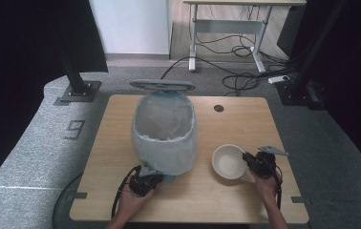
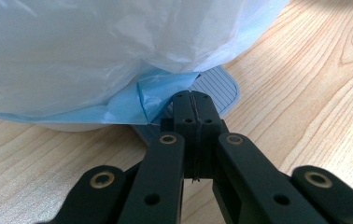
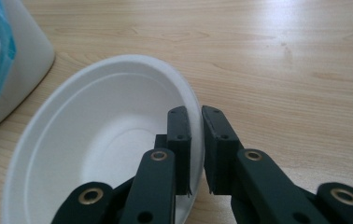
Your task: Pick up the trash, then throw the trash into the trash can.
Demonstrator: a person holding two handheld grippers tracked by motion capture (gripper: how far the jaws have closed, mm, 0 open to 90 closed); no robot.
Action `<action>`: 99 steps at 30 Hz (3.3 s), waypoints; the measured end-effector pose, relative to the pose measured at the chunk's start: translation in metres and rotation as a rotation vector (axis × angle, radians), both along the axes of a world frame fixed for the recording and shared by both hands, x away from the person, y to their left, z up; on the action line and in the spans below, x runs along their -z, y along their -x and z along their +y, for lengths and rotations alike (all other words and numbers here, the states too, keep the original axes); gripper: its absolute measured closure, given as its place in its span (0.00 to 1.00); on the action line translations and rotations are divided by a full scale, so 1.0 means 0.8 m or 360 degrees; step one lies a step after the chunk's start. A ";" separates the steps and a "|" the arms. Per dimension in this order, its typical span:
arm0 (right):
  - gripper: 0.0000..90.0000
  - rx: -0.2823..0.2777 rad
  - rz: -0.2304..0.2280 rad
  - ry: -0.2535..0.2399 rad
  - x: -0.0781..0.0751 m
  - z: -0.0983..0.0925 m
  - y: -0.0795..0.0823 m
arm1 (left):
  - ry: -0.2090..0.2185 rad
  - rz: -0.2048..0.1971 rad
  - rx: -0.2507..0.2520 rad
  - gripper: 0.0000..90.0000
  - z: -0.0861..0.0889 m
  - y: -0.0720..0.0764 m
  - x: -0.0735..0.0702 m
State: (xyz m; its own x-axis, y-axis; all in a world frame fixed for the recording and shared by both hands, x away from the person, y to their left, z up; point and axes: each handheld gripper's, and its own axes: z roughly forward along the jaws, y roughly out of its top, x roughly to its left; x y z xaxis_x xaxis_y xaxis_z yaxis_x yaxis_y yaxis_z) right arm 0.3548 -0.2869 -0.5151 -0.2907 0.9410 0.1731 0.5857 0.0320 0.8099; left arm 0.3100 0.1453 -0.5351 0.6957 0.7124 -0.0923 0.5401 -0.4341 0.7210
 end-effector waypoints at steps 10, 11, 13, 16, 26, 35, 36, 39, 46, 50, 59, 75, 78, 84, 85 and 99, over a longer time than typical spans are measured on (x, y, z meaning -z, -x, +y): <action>0.93 -0.0042 -0.0063 -0.0118 -0.019 -0.009 0.014 | 0.0000 0.0001 0.0003 1.00 0.000 0.000 0.000; 0.93 -0.0046 -0.0080 -0.0124 -0.023 -0.011 0.017 | 0.0000 0.0001 0.0004 1.00 0.000 0.000 0.000; 0.93 -0.0050 -0.0082 -0.0123 -0.025 -0.013 0.019 | -0.0001 0.0001 0.0004 1.00 0.000 0.000 0.000; 0.93 -0.0048 -0.0057 -0.0124 -0.022 -0.017 0.019 | -0.0004 -0.0002 0.0003 1.00 0.000 0.000 0.000; 0.91 -0.0052 0.0080 -0.0078 -0.002 -0.029 0.015 | -0.0006 -0.0005 0.0003 1.00 -0.001 0.000 0.000; 0.71 -0.0115 0.0252 -0.0036 0.009 -0.036 0.009 | -0.0006 -0.0004 0.0007 1.00 0.000 0.000 0.000; 0.69 -0.0129 0.0280 -0.0026 0.010 -0.036 0.009 | -0.0006 -0.0004 0.0007 1.00 0.000 0.000 0.000; 0.70 -0.0171 0.0408 0.0000 0.016 -0.033 0.009 | -0.0007 -0.0004 0.0008 1.00 0.000 0.000 0.000; 0.88 -0.0206 0.0423 -0.0038 0.013 -0.030 0.010 | -0.0010 -0.0006 0.0008 1.00 -0.001 0.000 0.000; 0.92 -0.0200 0.0370 -0.0153 0.005 -0.032 0.014 | -0.0009 -0.0006 0.0008 1.00 -0.001 0.000 0.000; 0.92 -0.0164 0.0168 -0.0309 -0.022 -0.039 0.025 | -0.0009 -0.0005 0.0011 1.00 0.000 0.000 0.000; 0.92 -0.0190 0.0038 -0.0389 -0.050 -0.039 0.035 | -0.0009 -0.0008 0.0011 1.00 0.000 0.000 0.000; 0.92 -0.0196 -0.0003 -0.0411 -0.059 -0.038 0.038 | -0.0011 -0.0008 0.0010 1.00 -0.001 0.000 0.000; 0.92 -0.0233 -0.0107 -0.0445 -0.089 -0.033 0.045 | -0.0009 -0.0006 0.0012 1.00 0.000 0.000 0.000; 0.92 -0.0239 -0.0119 -0.0453 -0.093 -0.033 0.046 | -0.0009 -0.0007 0.0012 1.00 0.000 0.000 0.000; 0.92 -0.0298 -0.0195 -0.0516 -0.130 -0.017 0.041 | 0.0001 -0.0004 0.0014 1.00 0.000 0.000 0.000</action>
